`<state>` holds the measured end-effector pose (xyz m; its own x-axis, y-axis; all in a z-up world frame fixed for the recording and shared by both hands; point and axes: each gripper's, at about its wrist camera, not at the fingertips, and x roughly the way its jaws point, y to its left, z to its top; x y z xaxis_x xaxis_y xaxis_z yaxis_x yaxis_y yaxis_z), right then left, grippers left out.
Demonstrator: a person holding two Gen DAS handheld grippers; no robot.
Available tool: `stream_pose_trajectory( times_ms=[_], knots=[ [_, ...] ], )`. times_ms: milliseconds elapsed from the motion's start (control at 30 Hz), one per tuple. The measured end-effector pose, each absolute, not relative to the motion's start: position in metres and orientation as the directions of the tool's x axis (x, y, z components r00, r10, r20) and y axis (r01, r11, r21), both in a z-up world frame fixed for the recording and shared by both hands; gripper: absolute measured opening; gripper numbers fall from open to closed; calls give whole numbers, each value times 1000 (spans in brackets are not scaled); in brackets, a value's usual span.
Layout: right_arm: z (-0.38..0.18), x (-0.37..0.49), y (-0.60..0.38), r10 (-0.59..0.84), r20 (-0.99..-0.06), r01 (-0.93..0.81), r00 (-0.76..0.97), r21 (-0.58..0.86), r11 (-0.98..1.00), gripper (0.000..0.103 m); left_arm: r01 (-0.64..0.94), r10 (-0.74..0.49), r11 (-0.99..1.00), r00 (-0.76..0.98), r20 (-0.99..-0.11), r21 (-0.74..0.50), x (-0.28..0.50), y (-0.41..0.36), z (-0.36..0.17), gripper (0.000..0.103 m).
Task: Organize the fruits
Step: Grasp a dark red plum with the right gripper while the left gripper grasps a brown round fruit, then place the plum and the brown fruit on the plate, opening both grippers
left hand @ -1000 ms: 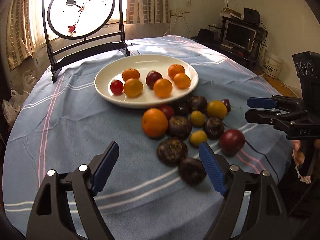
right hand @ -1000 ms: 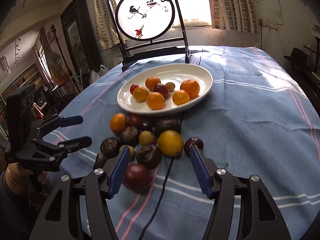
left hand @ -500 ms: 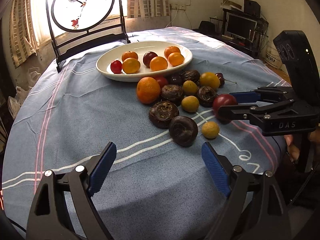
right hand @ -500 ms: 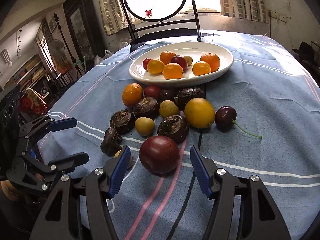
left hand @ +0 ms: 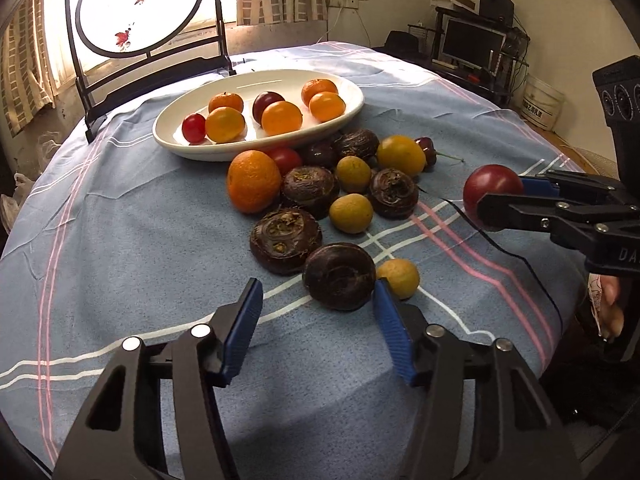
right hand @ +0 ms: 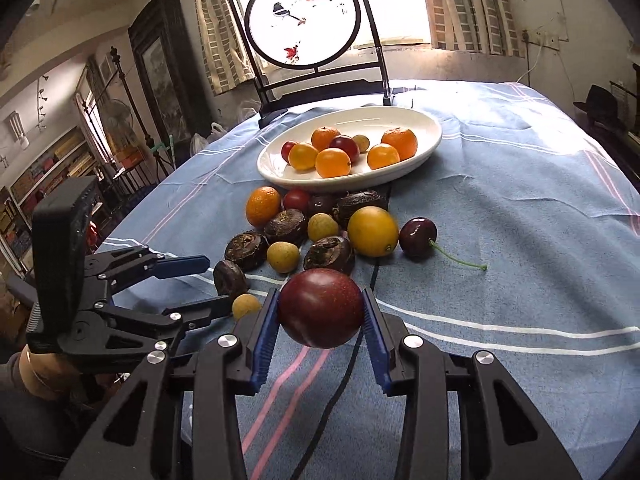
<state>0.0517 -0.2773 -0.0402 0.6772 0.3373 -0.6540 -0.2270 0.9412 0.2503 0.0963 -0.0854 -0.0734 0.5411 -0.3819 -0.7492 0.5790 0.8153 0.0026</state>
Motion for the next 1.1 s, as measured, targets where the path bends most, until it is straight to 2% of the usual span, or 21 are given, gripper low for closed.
stream_pose_trajectory(
  times_ms=[67, 267, 500, 567, 633, 700, 767, 1100],
  knots=[
    [-39, 49, -279, 339, -650, -226, 680, 254, 940, 41, 582, -389, 813, 529, -754, -12, 98, -89, -76, 49],
    [-42, 48, -280, 352, -648, -228, 676, 270, 935, 41, 578, -389, 816, 526, -756, -19, 101, -96, -77, 47],
    [-43, 45, -279, 367, -643, -234, 673, 285, 930, 41, 555, -379, 831, 524, -763, -31, 107, -99, -77, 57],
    [-43, 45, -279, 366, -643, -234, 673, 285, 930, 41, 553, -378, 833, 525, -763, -33, 108, -100, -77, 57],
    [-43, 44, -279, 367, -643, -231, 672, 289, 929, 41, 555, -384, 831, 521, -762, -40, 107, -100, -78, 52],
    [-43, 43, -279, 365, -642, -230, 674, 287, 930, 41, 553, -391, 832, 520, -760, -49, 106, -97, -78, 40],
    [-42, 41, -280, 363, -640, -229, 677, 285, 931, 41, 566, -435, 818, 492, -754, -103, 104, -94, -77, 31],
    [-38, 41, -284, 355, -636, -224, 685, 280, 933, 41, 571, -497, 804, 493, -714, -165, 86, -77, -65, 31]
  ],
)
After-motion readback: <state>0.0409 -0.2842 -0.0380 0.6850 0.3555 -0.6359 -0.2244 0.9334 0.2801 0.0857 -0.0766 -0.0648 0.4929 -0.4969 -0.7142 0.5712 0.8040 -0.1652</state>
